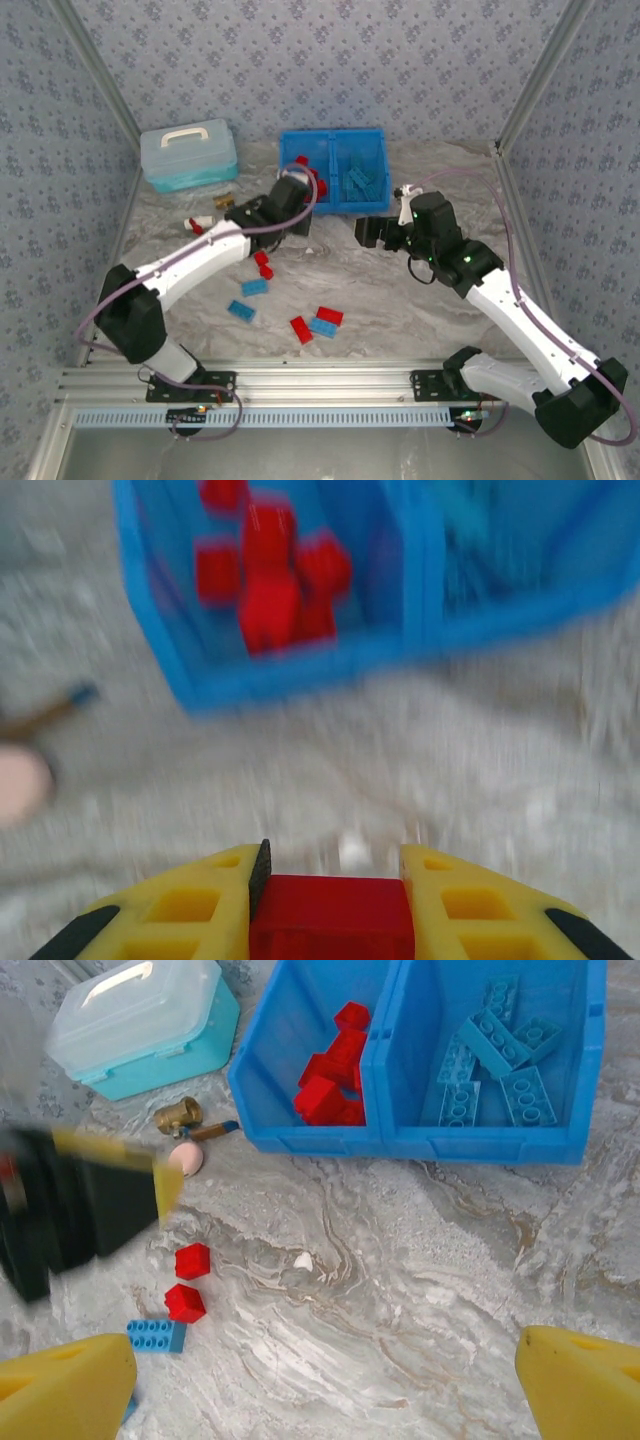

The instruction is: Sort the legos into containers by color

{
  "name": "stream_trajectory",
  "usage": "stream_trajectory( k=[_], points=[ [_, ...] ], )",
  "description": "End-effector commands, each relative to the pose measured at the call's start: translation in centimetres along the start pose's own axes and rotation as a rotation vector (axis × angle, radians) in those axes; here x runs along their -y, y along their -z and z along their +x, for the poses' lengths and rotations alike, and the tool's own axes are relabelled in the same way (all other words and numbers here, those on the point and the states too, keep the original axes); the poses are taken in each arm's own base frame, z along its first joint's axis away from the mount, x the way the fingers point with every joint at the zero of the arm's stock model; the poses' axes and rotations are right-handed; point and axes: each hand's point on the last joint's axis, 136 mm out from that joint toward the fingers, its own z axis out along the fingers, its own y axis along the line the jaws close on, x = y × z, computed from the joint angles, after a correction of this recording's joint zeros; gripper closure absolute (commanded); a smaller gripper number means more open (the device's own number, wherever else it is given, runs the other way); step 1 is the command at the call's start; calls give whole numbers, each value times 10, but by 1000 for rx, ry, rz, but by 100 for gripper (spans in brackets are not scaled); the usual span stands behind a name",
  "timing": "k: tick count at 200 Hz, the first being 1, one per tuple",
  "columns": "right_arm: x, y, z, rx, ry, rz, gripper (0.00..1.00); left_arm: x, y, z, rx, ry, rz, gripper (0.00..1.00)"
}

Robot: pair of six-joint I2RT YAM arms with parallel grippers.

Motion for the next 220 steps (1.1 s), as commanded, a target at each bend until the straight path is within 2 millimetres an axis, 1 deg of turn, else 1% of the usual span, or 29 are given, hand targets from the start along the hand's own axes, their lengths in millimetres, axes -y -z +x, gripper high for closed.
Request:
stream_trajectory(
  k=[1,14,22,27,31,36,46,48,54,65,67,73,81,92,107,121,139,146,156,162,167,175,178,179,182,188,195,207,220],
  points=[
    [-2,10,2,8,-38,-20,0,-13,-40,-43,76,-81,-57,78],
    [-2,14,4,13,-43,-22,0,-20,-64,-70,99,-66,-75,79],
    [-1,16,5,15,-49,-22,0,-24,-80,-83,105,-45,-76,79],
    [-2,18,5,18,-53,-25,0,-26,-92,-87,102,-32,-74,78],
    [-1,19,6,19,-54,-25,0,-28,-99,-95,112,-18,-70,78],
    [-2,22,6,21,-56,-29,0,-28,-110,-98,107,-11,-64,78],
    [-2,26,6,23,-58,-28,0,-27,-127,-112,118,-6,-53,77],
    [-2,27,6,23,-59,-27,0,-28,-133,-109,109,-8,-56,77],
    [-2,30,5,25,-58,-28,0,-27,-140,-123,126,-6,-50,75],
    [-2,37,6,27,-55,-26,0,-29,-161,-128,108,5,-47,74],
    [-1,37,6,26,-53,-24,0,-29,-162,-133,112,11,-43,73],
    [-1,41,6,31,-53,-20,0,-31,-173,-133,97,25,-29,72],
    [2,46,7,37,-53,-10,0,-29,-182,-138,91,50,10,70],
    [5,50,9,40,-57,1,0,-22,-189,-145,100,68,83,64],
    [8,54,13,40,-65,12,0,-14,-187,-157,134,63,124,53],
    [9,54,16,37,-72,12,0,-10,-176,-168,152,64,152,43],
    [11,51,18,31,-76,15,0,-5,-155,-175,153,76,180,40],
    [11,50,19,27,-74,17,0,-1,-143,-177,155,72,193,40],
    [10,46,21,20,-65,11,0,4,-119,-180,168,72,212,40],
    [10,43,24,6,-50,7,0,9,-108,-176,168,75,236,41],
    [8,40,27,-7,-30,-3,0,13,-91,-178,191,76,267,41],
    [7,34,37,-44,8,-5,1,18,-66,-173,219,81,298,42],
    [8,30,41,-63,20,1,1,19,-55,-171,228,84,307,41],
    [9,30,43,-70,24,5,2,19,-48,-174,243,86,310,41],
    [10,27,47,-92,37,13,2,19,-42,-165,237,87,315,41],
    [10,21,55,-131,67,25,2,19,-20,-158,252,86,324,41],
    [10,16,69,-202,110,41,3,18,2,-147,258,81,328,40],
    [-4,6,91,-291,217,20,3,10,39,-124,247,58,309,39],
    [-27,-5,115,-364,319,-16,3,-5,70,-91,214,36,265,36]
  ],
)
